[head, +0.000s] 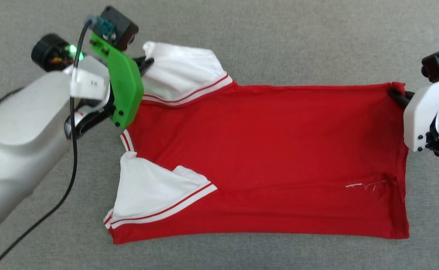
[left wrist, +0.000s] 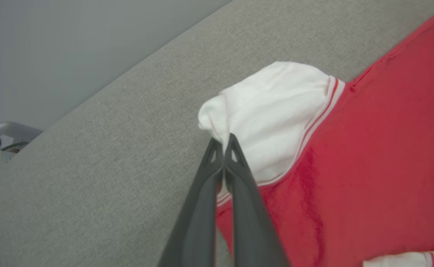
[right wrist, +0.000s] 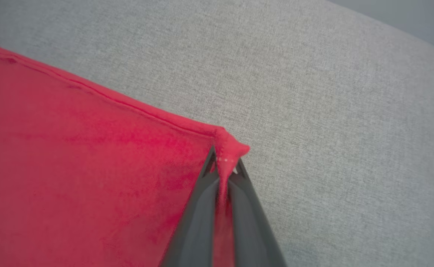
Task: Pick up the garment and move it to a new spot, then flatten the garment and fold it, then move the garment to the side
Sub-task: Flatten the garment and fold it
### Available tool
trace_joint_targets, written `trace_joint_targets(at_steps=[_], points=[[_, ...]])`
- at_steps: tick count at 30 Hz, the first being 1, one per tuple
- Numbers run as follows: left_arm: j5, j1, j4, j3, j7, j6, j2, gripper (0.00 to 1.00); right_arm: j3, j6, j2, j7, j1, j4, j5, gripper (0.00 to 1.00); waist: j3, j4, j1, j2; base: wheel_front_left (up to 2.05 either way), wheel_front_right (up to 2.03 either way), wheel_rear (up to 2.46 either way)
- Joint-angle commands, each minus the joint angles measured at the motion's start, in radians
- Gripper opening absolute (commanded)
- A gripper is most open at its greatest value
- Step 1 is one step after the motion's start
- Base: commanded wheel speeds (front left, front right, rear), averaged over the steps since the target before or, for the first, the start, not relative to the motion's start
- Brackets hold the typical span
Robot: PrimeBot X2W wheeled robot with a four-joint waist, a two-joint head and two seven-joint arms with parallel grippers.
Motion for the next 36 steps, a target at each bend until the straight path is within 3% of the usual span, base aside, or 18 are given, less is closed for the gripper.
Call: trace_joint_targets(at_steps=[1, 6, 10, 21, 32, 33, 34, 35, 36], points=[[-0.016, 0.035, -0.006, -0.001, -0.019, 0.003, 0.012, 0.00, -0.011, -0.001, -0.002, -0.038, 0.025, -0.012, -0.020, 0.00, -0.079, -0.009, 0.0001, 0.0000, 0.00, 0.00, 0.00], [-0.021, 0.135, -0.062, -0.013, -0.065, 0.033, 0.054, 0.00, -0.021, -0.001, 0.001, -0.109, 0.135, -0.067, -0.044, 0.00, -0.147, -0.007, 0.0001, 0.0000, 0.00, 0.00, 0.00], [-0.040, 0.239, -0.137, -0.019, -0.100, 0.083, 0.098, 0.00, -0.053, -0.001, 0.002, -0.136, 0.246, -0.127, -0.063, 0.00, -0.190, -0.001, 0.0001, 0.0000, 0.00, 0.00, 0.00], [-0.080, 0.505, -0.291, -0.048, -0.150, 0.201, 0.171, 0.00, -0.163, -0.001, 0.030, -0.086, 0.548, -0.290, -0.084, 0.00, -0.228, 0.013, 0.0001, 0.0000, 0.00, 0.00, 0.00], [-0.112, 0.646, -0.202, -0.058, -0.188, 0.192, 0.114, 0.00, -0.165, -0.001, 0.088, -0.046, 0.648, -0.232, -0.073, 0.03, -0.205, 0.003, 0.0001, 0.0000, 0.00, 0.00, 0.00], [-0.105, 0.646, -0.192, -0.057, -0.198, 0.197, 0.111, 0.11, -0.168, -0.001, 0.092, -0.051, 0.646, -0.228, -0.072, 0.49, -0.207, 0.003, 0.0001, 0.0000, 0.00, 0.00, 0.00], [-0.099, 0.647, -0.180, -0.054, -0.213, 0.203, 0.108, 0.76, -0.174, -0.001, 0.097, -0.060, 0.643, -0.226, -0.066, 1.00, -0.212, 0.003, 0.0001, 0.0000, 0.00, 0.00, 0.00], [-0.095, 0.649, -0.173, -0.049, -0.228, 0.210, 0.108, 1.00, -0.178, -0.001, 0.098, -0.066, 0.640, -0.228, -0.062, 1.00, -0.216, 0.002, 0.0001, 0.0000, 0.00, 0.00, 0.00], [-0.088, 0.651, -0.168, -0.044, -0.250, 0.219, 0.109, 1.00, -0.181, -0.001, 0.097, -0.071, 0.639, -0.235, -0.058, 1.00, -0.223, 0.002, 0.0001, 0.0000, 0.00, 0.00, 0.00]])
